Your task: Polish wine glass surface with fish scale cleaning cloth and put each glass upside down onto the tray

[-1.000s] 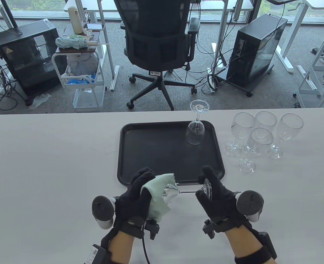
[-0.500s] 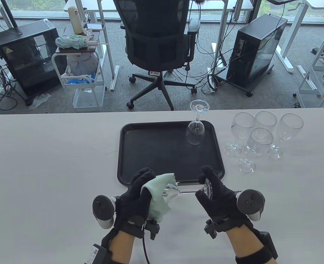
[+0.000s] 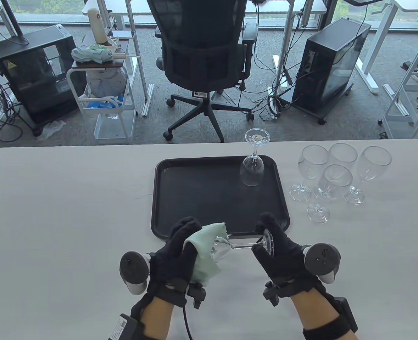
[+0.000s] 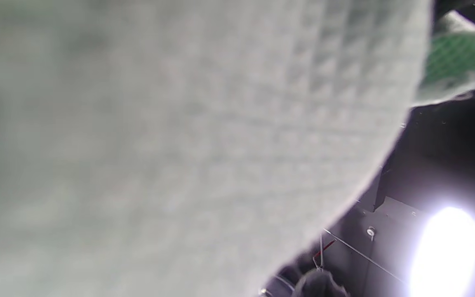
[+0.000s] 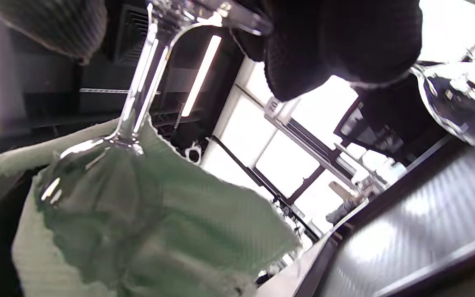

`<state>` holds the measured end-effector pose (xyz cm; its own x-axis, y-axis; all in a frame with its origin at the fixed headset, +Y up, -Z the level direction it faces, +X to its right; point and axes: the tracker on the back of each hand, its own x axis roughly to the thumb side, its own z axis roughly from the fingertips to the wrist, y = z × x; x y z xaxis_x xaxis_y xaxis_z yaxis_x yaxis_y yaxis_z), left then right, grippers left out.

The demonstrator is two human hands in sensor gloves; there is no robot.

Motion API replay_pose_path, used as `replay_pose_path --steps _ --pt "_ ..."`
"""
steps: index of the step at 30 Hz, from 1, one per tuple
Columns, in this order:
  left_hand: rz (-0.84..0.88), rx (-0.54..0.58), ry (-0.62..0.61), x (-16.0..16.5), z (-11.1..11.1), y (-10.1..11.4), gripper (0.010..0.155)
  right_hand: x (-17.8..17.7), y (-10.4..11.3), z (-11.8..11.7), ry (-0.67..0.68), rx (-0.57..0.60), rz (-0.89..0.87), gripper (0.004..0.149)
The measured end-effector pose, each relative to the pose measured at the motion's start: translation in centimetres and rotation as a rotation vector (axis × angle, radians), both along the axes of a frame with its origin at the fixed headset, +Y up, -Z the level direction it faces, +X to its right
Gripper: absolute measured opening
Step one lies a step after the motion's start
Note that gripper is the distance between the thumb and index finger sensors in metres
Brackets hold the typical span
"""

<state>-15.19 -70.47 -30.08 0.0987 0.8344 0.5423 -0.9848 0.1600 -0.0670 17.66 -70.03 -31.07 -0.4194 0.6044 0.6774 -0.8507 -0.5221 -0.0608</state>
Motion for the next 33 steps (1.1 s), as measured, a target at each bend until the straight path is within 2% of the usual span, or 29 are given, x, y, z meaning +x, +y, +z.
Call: replay_pose_path --steps 1,3,5,8,10,11,13,15,17,19,20,21,22,24,25,27,30,31,33 --pt "0.024 -0.013 -0.01 0.0 0.0 0.0 0.057 -0.1 0.3 0.3 -0.019 0.107 0.043 0.093" --pt "0.048 -0.05 -0.046 0.0 -0.2 -0.2 0.058 -0.1 0.7 0.8 -0.04 0.224 0.085 0.094" --pt "0.07 -0.062 -0.057 0.1 -0.2 -0.4 0.058 0.0 0.8 0.9 -0.054 0.205 0.047 0.091" --pt "0.081 -0.05 -0.073 0.3 -0.3 -0.6 0.059 0.1 0.6 0.5 -0.018 0.009 -0.094 0.082" --pt "0.046 -0.001 -0.025 0.2 -0.1 -0.4 0.058 0.1 0.2 0.2 0.002 -0.263 -0.139 0.083" --pt "0.042 0.007 -0.012 0.1 -0.2 -0.4 0.058 0.0 0.1 0.2 0.035 -0.286 -0.144 0.084" --pt "0.042 -0.002 -0.044 0.0 -0.2 -0.2 0.057 0.0 0.3 0.2 0.026 -0.19 -0.107 0.087" --pt "0.057 -0.022 -0.02 -0.2 -0.3 -0.3 0.057 -0.5 0.7 0.8 -0.027 0.048 0.03 0.091" --pt "0.08 -0.064 -0.062 -0.4 -0.6 -0.6 0.057 -0.7 1.0 1.3 -0.061 0.223 0.128 0.094" --pt "0.096 -0.071 -0.078 -0.2 -0.6 -0.7 0.057 -0.7 1.0 1.4 -0.083 0.245 0.12 0.092" --pt "0.089 -0.066 -0.062 -0.1 -0.5 -0.7 0.057 -0.6 0.9 1.3 -0.082 0.222 0.085 0.089" --pt "0.079 -0.062 -0.058 0.0 -0.5 -0.7 0.058 -0.4 0.6 1.0 -0.074 0.149 0.016 0.082" --pt "0.07 -0.056 -0.063 0.1 -0.4 -0.7 0.058 -0.3 0.4 0.7 -0.054 0.06 -0.04 0.079" --pt "0.041 -0.019 -0.042 0.2 -0.4 -0.7 0.059 0.0 -0.2 0.2 -0.014 -0.219 -0.153 0.08" --pt "0.033 -0.022 -0.016 0.2 -0.4 -0.7 0.058 0.0 -0.2 0.0 0.018 -0.255 -0.147 0.082" --pt "0.039 -0.033 -0.046 0.1 -0.6 -0.7 0.058 0.1 0.0 0.1 -0.01 -0.168 -0.066 0.085" --pt "0.068 -0.058 -0.036 -0.2 -0.7 -0.8 0.057 -0.4 0.6 0.7 -0.024 0.076 0.064 0.091" --pt "0.089 -0.063 -0.058 -0.2 -0.7 -0.7 0.057 -0.4 0.8 1.1 -0.068 0.206 0.123 0.093" --pt "0.074 -0.05 -0.062 -0.2 -0.6 -0.6 0.057 -0.5 0.9 1.3 -0.099 0.254 0.127 0.093"
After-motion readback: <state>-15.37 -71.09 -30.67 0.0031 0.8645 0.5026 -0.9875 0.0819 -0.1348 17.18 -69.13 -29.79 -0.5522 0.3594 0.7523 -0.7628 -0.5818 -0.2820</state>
